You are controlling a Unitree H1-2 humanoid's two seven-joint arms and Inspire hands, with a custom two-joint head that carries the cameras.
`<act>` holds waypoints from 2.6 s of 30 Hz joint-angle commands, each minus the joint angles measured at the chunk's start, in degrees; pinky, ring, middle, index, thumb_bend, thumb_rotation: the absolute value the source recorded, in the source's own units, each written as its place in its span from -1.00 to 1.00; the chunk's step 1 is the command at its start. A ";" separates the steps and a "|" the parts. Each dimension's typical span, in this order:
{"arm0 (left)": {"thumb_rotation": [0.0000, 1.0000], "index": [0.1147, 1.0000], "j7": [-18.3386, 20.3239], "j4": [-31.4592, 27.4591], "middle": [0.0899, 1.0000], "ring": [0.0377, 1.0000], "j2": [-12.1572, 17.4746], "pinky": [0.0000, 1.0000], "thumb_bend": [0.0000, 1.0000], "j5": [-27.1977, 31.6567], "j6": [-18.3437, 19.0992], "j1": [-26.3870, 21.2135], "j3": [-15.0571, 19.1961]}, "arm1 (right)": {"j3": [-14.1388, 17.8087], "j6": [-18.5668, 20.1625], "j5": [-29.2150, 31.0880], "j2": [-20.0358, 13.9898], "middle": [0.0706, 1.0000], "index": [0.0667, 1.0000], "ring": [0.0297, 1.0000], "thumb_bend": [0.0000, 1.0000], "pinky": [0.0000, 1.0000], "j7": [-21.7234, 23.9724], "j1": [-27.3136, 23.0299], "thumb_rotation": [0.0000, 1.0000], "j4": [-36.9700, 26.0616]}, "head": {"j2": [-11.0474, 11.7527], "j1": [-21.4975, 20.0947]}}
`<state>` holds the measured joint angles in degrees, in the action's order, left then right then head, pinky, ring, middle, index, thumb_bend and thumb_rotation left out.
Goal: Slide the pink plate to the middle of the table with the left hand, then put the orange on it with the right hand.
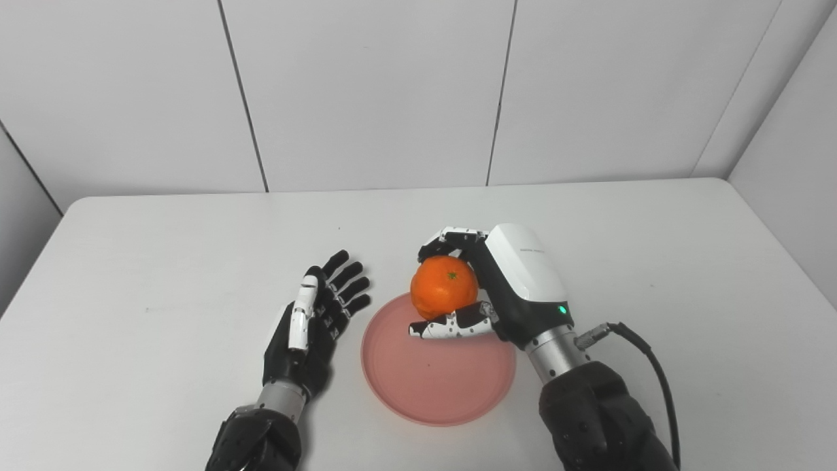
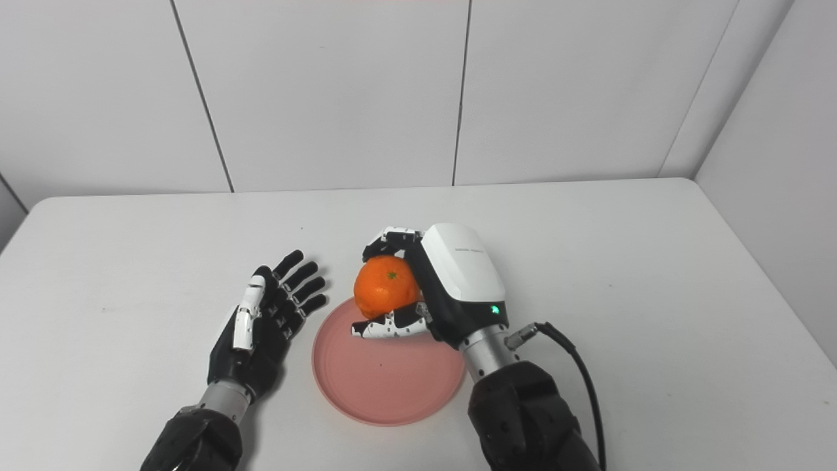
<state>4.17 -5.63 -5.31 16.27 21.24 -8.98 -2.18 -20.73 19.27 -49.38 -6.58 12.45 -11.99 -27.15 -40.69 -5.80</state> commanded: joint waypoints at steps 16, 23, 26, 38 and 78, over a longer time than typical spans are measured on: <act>1.00 0.64 -1.28 -0.49 0.67 0.66 -1.81 0.63 -0.26 -2.05 0.76 -0.80 -0.36 | -1.60 -4.53 1.43 -1.17 -0.26 -0.02 -0.41 0.05 -0.53 0.02 0.30 -1.00 5.03 | -1.13 1.87; 1.00 0.66 -1.12 -0.43 0.68 0.66 -1.81 0.64 -0.26 -2.31 0.66 -0.73 -0.42 | -3.33 -5.43 0.31 -1.71 -0.27 -0.02 -0.45 0.05 -0.57 -0.48 -0.08 -1.00 8.58 | -1.30 2.06; 1.00 0.65 -1.21 -0.19 0.68 0.66 -1.92 0.64 -0.26 -2.44 0.45 -0.73 -0.42 | -3.98 -5.59 -0.27 -1.99 -0.27 -0.02 -0.43 0.05 -0.56 0.02 -0.33 -1.00 9.51 | -1.21 2.11; 1.00 0.66 -1.57 -0.05 0.68 0.66 -2.34 0.65 -0.27 -2.48 0.21 -0.55 -0.32 | -5.62 -7.76 -3.38 -2.64 -0.27 -0.02 -0.42 0.05 -0.54 -1.28 -0.69 -1.00 12.05 | -0.97 2.31; 1.00 0.65 -1.28 0.82 0.67 0.66 -1.96 0.64 -0.25 -2.39 -0.59 -0.43 -0.17 | 1.79 -5.20 0.55 -0.22 0.41 0.43 0.33 1.00 0.22 5.55 0.64 -0.18 1.75 | -0.01 1.27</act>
<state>2.81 -5.21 -7.06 14.25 21.01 -9.19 -2.34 -20.23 13.59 -50.89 -7.58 18.00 -9.83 -22.63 -40.69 -4.57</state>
